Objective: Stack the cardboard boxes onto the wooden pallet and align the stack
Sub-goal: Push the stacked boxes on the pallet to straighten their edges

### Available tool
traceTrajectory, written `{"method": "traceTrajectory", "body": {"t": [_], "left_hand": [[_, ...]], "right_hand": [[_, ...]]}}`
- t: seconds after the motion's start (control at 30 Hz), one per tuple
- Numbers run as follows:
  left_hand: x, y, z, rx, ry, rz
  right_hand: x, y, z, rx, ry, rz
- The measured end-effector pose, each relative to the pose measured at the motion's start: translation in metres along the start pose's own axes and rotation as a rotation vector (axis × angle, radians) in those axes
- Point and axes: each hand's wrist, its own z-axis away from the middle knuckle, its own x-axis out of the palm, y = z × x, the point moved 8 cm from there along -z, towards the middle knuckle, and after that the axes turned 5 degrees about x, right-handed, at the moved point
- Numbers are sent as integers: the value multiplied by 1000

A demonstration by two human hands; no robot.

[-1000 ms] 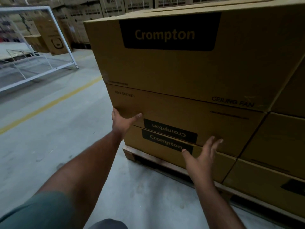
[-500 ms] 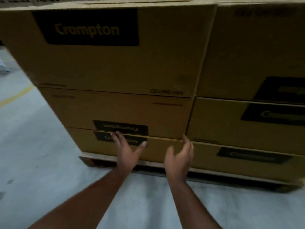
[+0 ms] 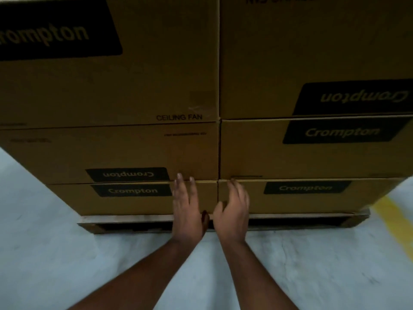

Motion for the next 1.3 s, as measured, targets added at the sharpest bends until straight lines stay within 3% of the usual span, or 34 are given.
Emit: {"method": "traceTrajectory", "body": {"t": [0.1,0.2,0.37,0.5,0.83,1.03,1.3], "left_hand": [[10,22,-4,239,-67,-129],[17,25,-13,271,-91,-251],[27,10,-12,247,-99,-319],[37,3,-7,200,-88,-325],[23,11,2,237,-118,-289],[-65,42,27,198,-321,-209],[-310,155,23,152,-330,147]], "right_hand": [[-17,17,-10,178,127,-216],[-21,42,-19,421,176,-346],[4,66,-9,388,-82,-225],[24,75,-4,487,-344,-324],[13,65,8,427,-318,-162],[-77,-3,27,405,-346,-150],[-263,-206,26,396,-323,-73]]}}
